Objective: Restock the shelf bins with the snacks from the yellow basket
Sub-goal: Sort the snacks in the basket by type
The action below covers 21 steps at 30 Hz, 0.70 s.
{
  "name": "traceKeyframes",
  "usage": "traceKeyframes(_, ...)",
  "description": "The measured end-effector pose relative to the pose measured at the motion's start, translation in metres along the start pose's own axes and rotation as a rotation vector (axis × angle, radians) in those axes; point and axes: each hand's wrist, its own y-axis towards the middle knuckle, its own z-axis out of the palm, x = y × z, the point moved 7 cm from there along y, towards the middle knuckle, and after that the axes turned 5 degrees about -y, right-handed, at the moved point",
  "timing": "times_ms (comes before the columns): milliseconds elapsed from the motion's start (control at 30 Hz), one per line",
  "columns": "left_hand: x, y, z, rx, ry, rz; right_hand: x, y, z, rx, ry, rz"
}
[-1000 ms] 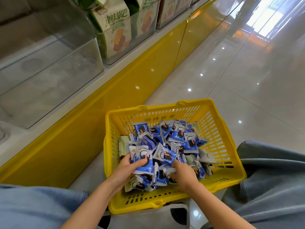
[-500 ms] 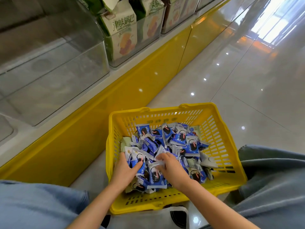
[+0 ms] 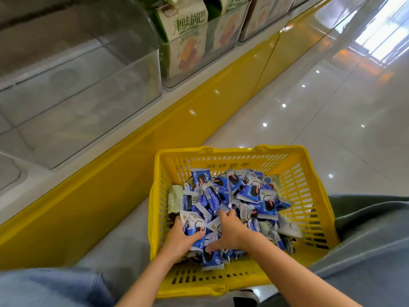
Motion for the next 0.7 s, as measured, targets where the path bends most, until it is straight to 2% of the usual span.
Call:
traceKeyframes(133, -0.003, 0.002, 0.01, 0.071, -0.03, -0.01, -0.001, -0.009, -0.002, 0.037, 0.036, -0.001)
traceKeyframes(233, -0.006, 0.009, 0.012, 0.135, -0.008, -0.02, -0.005, -0.016, -0.004, -0.005, 0.045, 0.0)
traceKeyframes(433, -0.016, 0.006, 0.017, 0.039, 0.206, 0.099, -0.016, -0.025, 0.003, -0.046, 0.093, 0.066)
traceKeyframes(567, -0.018, 0.006, 0.009, 0.012, 0.175, 0.15, -0.049, -0.024, -0.034, -0.231, 0.05, 0.219)
traceKeyframes(700, -0.018, 0.001, -0.007, -0.046, 0.016, 0.144, -0.109, -0.033, -0.066, -0.433, 0.18, 0.417)
